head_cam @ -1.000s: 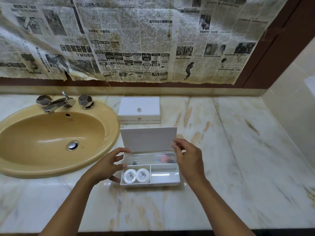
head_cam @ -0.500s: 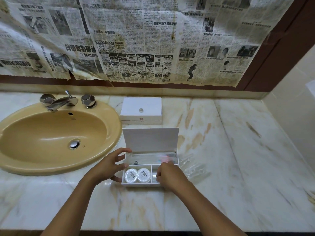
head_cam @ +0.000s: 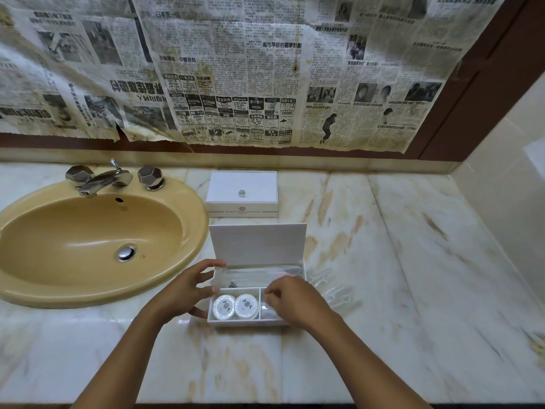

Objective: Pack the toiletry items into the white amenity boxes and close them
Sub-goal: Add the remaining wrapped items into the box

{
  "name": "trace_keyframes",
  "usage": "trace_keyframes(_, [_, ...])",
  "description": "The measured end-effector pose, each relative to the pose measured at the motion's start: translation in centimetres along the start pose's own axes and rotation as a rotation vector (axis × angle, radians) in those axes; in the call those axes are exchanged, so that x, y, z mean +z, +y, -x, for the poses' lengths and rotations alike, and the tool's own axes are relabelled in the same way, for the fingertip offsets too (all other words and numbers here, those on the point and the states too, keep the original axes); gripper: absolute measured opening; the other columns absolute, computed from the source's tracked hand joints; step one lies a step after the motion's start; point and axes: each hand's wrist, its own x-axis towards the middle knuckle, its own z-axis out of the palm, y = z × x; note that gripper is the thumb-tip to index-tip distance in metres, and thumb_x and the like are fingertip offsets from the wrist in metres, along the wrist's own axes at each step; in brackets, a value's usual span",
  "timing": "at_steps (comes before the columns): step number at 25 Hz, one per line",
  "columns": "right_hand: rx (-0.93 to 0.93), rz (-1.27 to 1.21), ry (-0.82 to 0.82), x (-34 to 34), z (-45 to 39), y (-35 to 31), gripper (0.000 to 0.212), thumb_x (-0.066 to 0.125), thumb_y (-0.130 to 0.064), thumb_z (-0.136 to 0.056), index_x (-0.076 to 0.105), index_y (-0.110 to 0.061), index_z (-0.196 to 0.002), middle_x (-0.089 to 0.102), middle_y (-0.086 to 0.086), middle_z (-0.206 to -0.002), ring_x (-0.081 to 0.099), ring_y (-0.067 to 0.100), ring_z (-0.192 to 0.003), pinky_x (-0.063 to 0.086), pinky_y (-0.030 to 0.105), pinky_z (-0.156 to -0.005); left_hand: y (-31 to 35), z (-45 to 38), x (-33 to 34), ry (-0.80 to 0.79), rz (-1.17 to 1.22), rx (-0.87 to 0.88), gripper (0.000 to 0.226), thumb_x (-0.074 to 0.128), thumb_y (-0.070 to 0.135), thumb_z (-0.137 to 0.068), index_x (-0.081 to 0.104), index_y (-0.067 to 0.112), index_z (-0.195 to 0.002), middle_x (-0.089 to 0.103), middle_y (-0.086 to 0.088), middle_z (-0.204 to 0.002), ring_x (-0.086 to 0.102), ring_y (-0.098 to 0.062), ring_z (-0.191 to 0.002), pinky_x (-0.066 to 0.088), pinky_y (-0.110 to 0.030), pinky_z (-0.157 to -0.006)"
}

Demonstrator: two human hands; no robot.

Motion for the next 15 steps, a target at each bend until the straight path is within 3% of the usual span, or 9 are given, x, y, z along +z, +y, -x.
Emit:
trace_keyframes(4, [0.025,-0.181,0.341,-3.3,0.0,0.6,0.018,0.055,-0.025,-0.089,0.073,-0.023,-0.091,0.072,-0.005,-0.086,0.064,0.013,-0.077,0.051,0.025,-0.071,-0.4,-0.3,-0.2,-0.02,0.014,0.006,0.044,0.06,0.003,-0.095,0.065,0.042,-0.114,0.053,0.001,-0.141,0.042,-0.02,-0.138,0.061,-0.046,-0.065])
trace_keyframes(7, [0.129,-0.181,0.477,-4.1,-0.7,2.6,0.023,0.051,-0.017,-0.092,0.071,-0.018,-0.104,0.069,-0.004,-0.099,0.063,0.015,-0.087,0.047,0.022,-0.074,-0.6,-0.6,-0.3,-0.013,0.008,0.003,0.042,0.059,0.002,-0.095,0.066,0.039,-0.114,0.054,-0.001,-0.139,0.042,-0.022,-0.138,0.061,-0.047,-0.064])
trace_keyframes(12, [0.256,0.041,0.274,-2.0,-1.9,6.1,0.042,0.046,-0.005,-0.092,0.056,-0.023,-0.129,0.052,0.002,-0.131,0.048,0.025,-0.119,0.04,0.033,-0.099,-1.0,-1.0,-0.4,-0.008,-0.001,-0.002,0.04,0.061,0.004,-0.094,0.067,0.037,-0.115,0.054,-0.004,-0.14,0.042,-0.023,-0.138,0.061,-0.048,-0.065])
trace_keyframes(15, [0.228,0.181,0.172,-0.5,-2.2,7.0,0.032,0.051,-0.013,-0.089,0.061,-0.025,-0.116,0.054,0.0,-0.118,0.049,0.025,-0.114,0.045,0.036,-0.09,-1.2,-1.0,-0.5,-0.008,-0.01,0.002,0.039,0.061,0.005,-0.094,0.066,0.037,-0.115,0.055,-0.003,-0.139,0.042,-0.022,-0.137,0.061,-0.05,-0.065])
